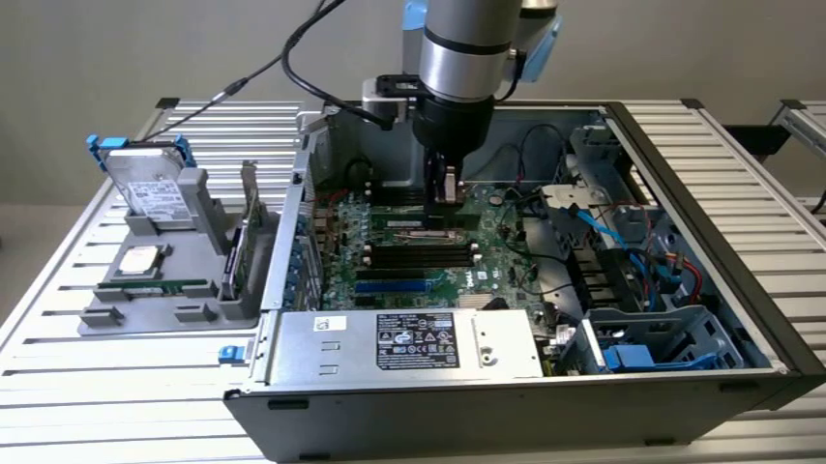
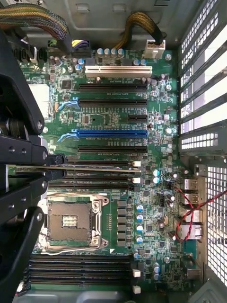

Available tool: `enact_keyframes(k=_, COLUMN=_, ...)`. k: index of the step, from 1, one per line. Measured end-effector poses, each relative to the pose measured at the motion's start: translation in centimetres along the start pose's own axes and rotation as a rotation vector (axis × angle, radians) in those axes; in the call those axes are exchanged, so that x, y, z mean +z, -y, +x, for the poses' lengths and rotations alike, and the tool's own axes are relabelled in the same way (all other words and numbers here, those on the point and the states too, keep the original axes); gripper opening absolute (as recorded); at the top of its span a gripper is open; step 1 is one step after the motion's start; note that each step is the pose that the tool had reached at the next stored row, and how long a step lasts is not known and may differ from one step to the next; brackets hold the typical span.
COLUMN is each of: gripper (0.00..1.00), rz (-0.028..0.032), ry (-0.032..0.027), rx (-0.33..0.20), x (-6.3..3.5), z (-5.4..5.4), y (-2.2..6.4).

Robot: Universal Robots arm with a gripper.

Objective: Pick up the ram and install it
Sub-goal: 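Insert the ram into the slot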

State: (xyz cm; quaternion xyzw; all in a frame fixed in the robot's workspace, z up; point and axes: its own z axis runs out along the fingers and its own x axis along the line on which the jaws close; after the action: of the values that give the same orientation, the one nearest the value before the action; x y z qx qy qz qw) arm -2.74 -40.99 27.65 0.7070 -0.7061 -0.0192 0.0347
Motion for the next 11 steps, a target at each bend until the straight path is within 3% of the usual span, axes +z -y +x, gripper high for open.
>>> enact_keyframes(k=7, gripper=0.14, rz=0.0014, ry=-0.0046, rx=-0.061, x=1.28, z=-0.1, y=0.03)
enact_keyframes(k=11, gripper=0.14, rz=0.0016, ry=-0.0054, rx=-0.070, x=1.99, z=-0.4, y=0.07)
